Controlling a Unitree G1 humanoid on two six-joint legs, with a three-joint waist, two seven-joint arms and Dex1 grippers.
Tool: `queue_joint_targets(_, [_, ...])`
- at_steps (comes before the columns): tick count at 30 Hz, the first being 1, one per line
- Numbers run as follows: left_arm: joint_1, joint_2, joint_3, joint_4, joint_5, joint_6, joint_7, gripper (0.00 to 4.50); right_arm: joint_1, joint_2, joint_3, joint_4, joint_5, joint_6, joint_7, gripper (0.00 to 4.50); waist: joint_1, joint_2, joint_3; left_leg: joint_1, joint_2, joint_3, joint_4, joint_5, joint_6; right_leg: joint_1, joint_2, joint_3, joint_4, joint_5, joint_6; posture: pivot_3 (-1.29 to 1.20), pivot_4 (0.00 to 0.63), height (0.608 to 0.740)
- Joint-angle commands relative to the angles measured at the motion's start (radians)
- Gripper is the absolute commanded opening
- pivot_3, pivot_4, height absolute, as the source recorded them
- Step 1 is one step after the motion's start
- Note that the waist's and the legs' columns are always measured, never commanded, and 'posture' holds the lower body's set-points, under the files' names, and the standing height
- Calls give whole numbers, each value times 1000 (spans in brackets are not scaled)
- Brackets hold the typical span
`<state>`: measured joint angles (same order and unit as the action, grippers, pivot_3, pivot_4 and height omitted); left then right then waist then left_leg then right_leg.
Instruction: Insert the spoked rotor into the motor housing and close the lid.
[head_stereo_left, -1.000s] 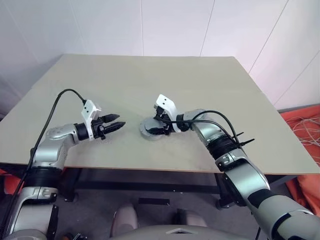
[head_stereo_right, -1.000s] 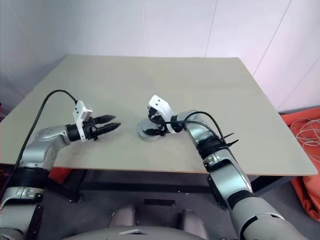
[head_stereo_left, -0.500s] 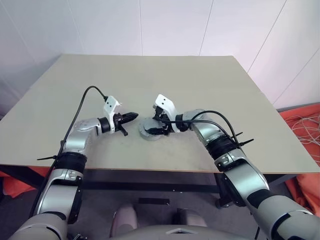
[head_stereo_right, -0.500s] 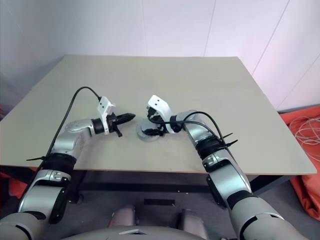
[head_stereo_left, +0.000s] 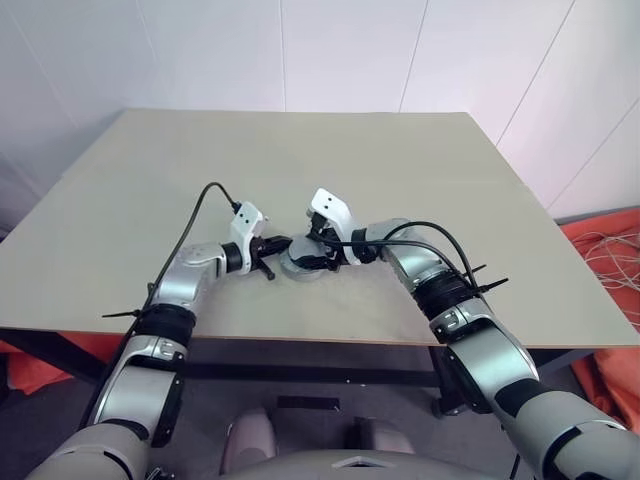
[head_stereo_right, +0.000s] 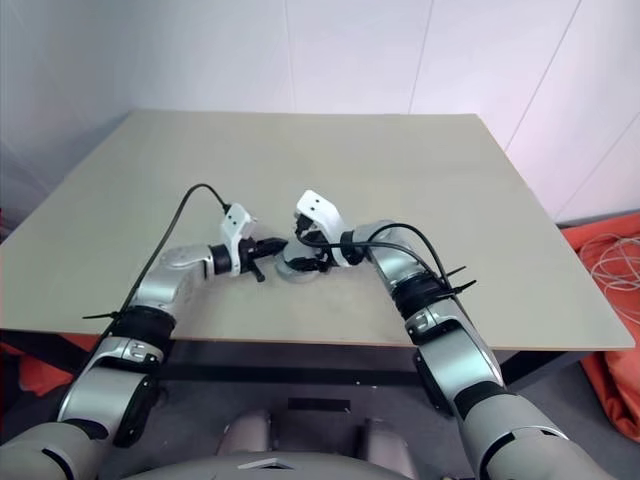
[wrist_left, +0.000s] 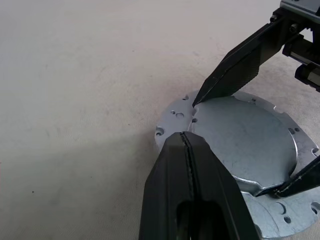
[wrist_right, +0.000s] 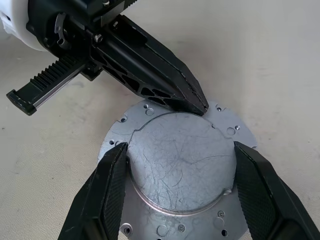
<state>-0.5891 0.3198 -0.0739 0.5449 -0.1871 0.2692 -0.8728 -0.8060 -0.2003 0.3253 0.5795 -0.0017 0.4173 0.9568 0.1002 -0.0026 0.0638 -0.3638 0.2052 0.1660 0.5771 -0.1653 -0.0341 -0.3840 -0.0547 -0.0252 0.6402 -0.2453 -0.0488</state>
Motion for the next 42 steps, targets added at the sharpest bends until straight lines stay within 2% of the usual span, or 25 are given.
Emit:
queue_joint_targets(1, [-9,0,-24,13,22,38,-2,0,18,-2,12,2,-13,20,-3,3157,0,0,0,0,0,-1,0,0,0,0,0,0,0,-1,1,0,0,740])
queue_joint_targets(5, [-9,1,-31,5,26,47,-12,0,17,-1,5,-1,-9,26,-9,3157,0,0,0,0,0,-5,0,0,0,0,-1,0,0,-1,1,0,0,740])
queue_joint_targets(9, [-8,6,-39,-1,32,52,-22,0,23,-8,6,-36,9,51,27,4468,0,0,0,0,-1,-5,0,0,0,0,-1,0,0,0,1,0,0,740])
queue_joint_targets(19, [-17,7,-53,-11,37,59,-42,0,20,-74,-22,-179,34,127,69,4468,10,0,0,-3,-1,-5,-2,-1,1,-1,-1,-1,-5,0,0,0,0,740])
queue_joint_targets(23, [-16,7,-59,-18,38,62,-50,0,27,-129,-76,-289,109,232,109,4468,13,0,0,-4,-2,-5,-2,-2,3,-1,-1,-1,-7,0,0,0,0,740])
queue_joint_targets(28, [-12,11,-66,-27,37,65,-58,0,37,-136,-265,-322,267,464,45,4468,26,0,0,-4,-1,-4,-5,-1,3,0,-1,-1,-9,0,0,0,0,740])
queue_joint_targets(36, [-9,20,-71,-37,38,66,-67,0,44,-78,-664,-193,448,1025,-215,4468,32,1,0,-4,-2,-3,-9,0,0,1,-1,-2,-15,1,0,0,0,740])
queue_joint_targets(42, [-19,19,-77,-36,39,69,-72,0,93,-6,-820,-212,475,1174,-334,4468,36,2,0,-4,-2,0,-12,1,-1,0,-1,-3,-16,1,0,0,0,740])
